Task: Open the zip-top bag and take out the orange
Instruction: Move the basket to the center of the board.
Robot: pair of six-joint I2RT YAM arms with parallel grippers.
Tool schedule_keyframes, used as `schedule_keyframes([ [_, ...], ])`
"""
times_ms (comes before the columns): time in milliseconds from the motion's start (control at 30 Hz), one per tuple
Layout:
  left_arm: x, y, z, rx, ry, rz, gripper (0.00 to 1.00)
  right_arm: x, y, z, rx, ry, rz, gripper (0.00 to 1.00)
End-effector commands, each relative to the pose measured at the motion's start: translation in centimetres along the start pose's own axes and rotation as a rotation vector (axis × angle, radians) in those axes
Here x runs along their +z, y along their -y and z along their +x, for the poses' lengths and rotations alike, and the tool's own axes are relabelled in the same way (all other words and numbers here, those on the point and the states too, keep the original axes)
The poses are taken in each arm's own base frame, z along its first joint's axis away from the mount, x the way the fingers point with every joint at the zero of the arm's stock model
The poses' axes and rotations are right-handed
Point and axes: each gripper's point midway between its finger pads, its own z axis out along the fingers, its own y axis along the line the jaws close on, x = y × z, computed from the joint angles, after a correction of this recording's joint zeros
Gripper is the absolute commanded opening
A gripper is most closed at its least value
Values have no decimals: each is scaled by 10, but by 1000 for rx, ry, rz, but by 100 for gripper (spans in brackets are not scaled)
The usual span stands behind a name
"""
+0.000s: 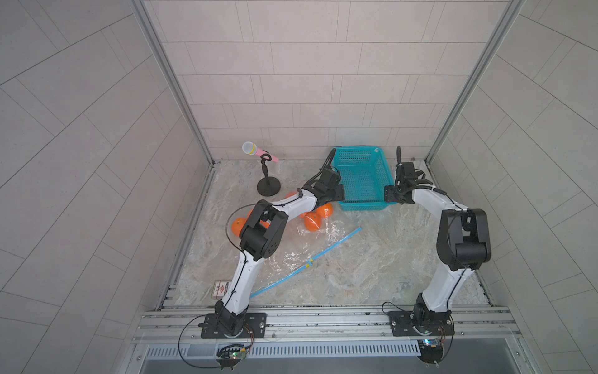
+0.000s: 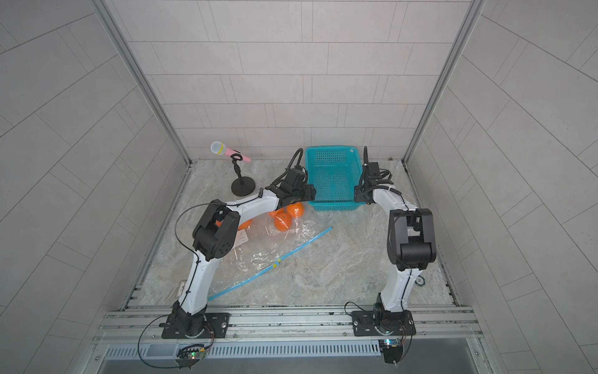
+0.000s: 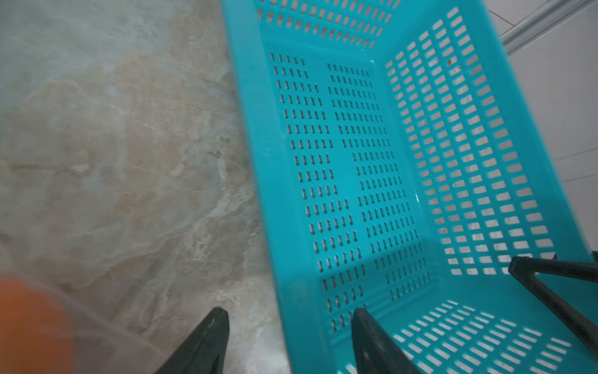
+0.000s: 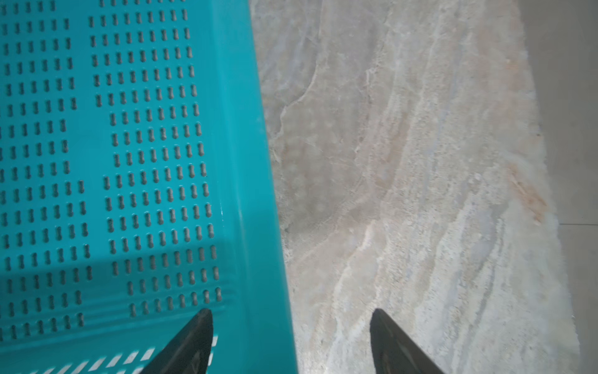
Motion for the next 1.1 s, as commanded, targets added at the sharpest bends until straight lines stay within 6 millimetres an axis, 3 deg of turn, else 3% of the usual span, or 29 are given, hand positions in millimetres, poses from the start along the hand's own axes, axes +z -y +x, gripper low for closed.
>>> schedule_keyframes([
  [0,-13,59,16,105,12,68,65,-19,22,18,26,-16,71,77],
  [133,-24,97,43,112,1,157,65,-37,38,42,71,-25,78,77],
  [233,-27,112,60,129,-3,173,65,-55,48,60,88,-4,107,77],
  [433,-34,146,87,176,-32,211,67,-79,56,76,113,51,122,77],
  [533,-47,139,77,168,-8,187,75,-102,52,69,131,120,79,78],
  [633,-81,131,55,181,59,178,86,-134,46,57,141,240,37,80],
  [733,-127,133,34,207,114,199,92,-162,25,58,169,312,-80,81],
  [833,-169,126,33,238,96,216,92,-185,-19,71,140,339,-252,81],
  [933,-204,89,48,242,60,163,90,-200,-66,96,60,359,-359,82],
  [1067,-224,26,77,104,-13,197,86,-202,-126,136,-66,334,-472,81],
])
